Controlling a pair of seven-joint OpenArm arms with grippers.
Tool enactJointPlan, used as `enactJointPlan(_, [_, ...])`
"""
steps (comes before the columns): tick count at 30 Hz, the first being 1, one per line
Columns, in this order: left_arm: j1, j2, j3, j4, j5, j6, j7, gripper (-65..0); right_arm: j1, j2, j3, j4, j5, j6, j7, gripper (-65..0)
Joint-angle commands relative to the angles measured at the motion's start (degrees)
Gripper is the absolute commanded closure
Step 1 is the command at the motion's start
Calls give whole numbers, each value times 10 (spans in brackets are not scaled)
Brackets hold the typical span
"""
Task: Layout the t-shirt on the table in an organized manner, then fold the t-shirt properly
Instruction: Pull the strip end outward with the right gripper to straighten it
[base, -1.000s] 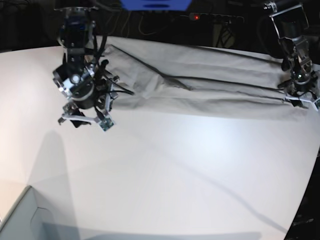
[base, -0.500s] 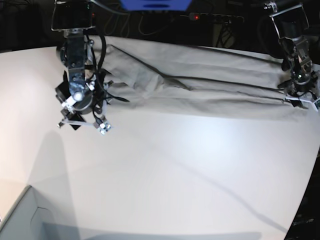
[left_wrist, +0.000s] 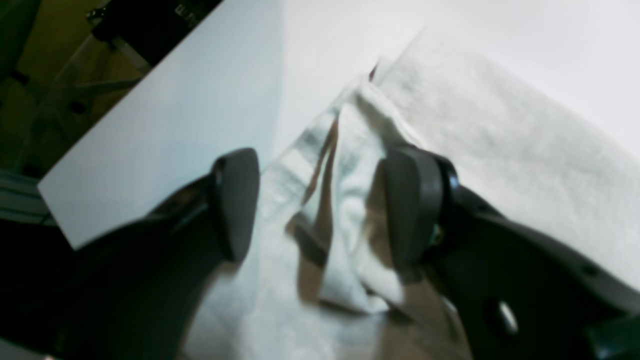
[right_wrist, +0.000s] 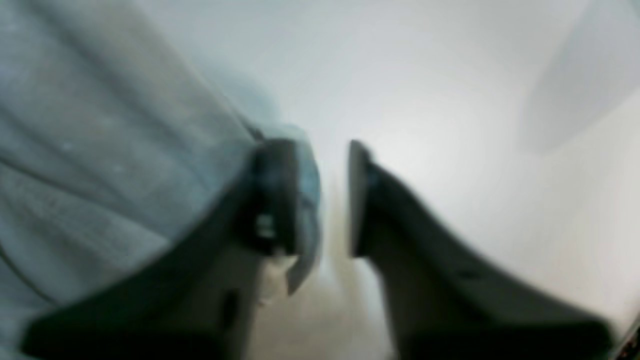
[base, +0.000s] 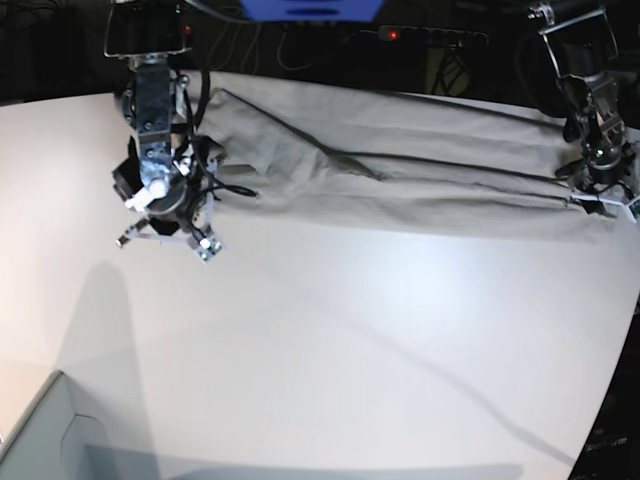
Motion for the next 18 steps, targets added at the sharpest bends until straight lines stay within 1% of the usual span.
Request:
enactJointPlan(1, [5, 2, 2, -5, 6, -4, 49, -388, 10, 2, 11, 1, -2, -3, 2, 0])
enactJointPlan(9, [6, 2, 2, -5, 4, -4, 49, -388, 24, 1, 71, -24, -3, -1, 5, 0])
enactJointPlan(12, [7, 2, 2, -5, 4, -4, 49, -388, 21, 0, 77, 2, -1, -1, 5, 0])
enactJointPlan(16, [7, 2, 2, -5, 4, -4, 49, -388, 11, -15, 73, 53, -1, -1, 4, -2])
enactJointPlan(18, [7, 2, 2, -5, 5, -4, 49, -388, 11, -19, 59, 59, -1, -1, 2, -57])
